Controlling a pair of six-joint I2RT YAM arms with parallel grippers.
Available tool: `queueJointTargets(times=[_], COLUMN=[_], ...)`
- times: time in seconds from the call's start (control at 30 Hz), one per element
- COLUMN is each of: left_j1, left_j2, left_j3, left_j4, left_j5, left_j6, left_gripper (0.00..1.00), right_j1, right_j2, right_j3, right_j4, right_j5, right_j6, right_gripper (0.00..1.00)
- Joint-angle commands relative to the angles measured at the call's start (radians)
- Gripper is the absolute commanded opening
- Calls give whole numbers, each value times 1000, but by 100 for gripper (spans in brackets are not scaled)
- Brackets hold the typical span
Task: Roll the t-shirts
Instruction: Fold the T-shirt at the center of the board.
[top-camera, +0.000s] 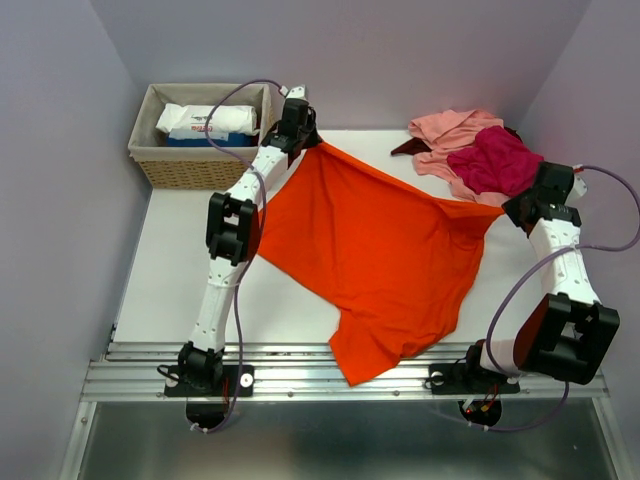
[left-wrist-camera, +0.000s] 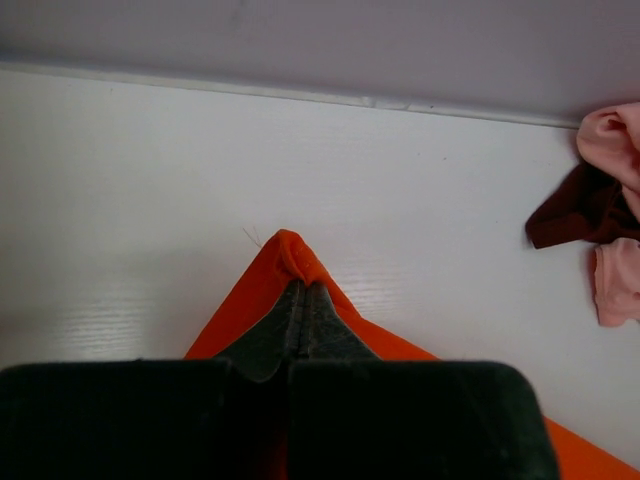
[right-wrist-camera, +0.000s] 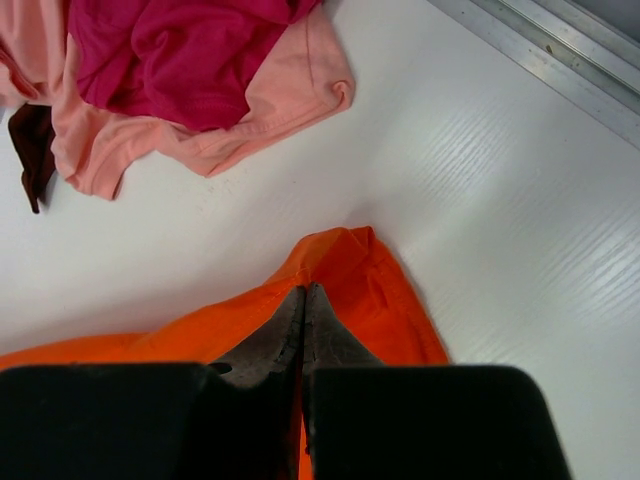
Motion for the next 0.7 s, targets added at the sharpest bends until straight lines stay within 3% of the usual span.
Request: queueJointTargets(times=[0.0,0.37,0.67], left_j1=[11,29,45], left_j2=[14,-1,20], left_j3=[81,26,40], left_j4=[68,72,48], left_j5=[50,59,79], left_j6=[26,50,85], left_gripper=[0,0,0], right_j1=[-3,-3,158], right_j2=[2,-55,-180], right_j3=[57,-5,-109], right_j4=[-4,-44,-177], right_j5=[-12,-132,-111], right_j6=[16,-3,14], right_gripper=[1,1,1])
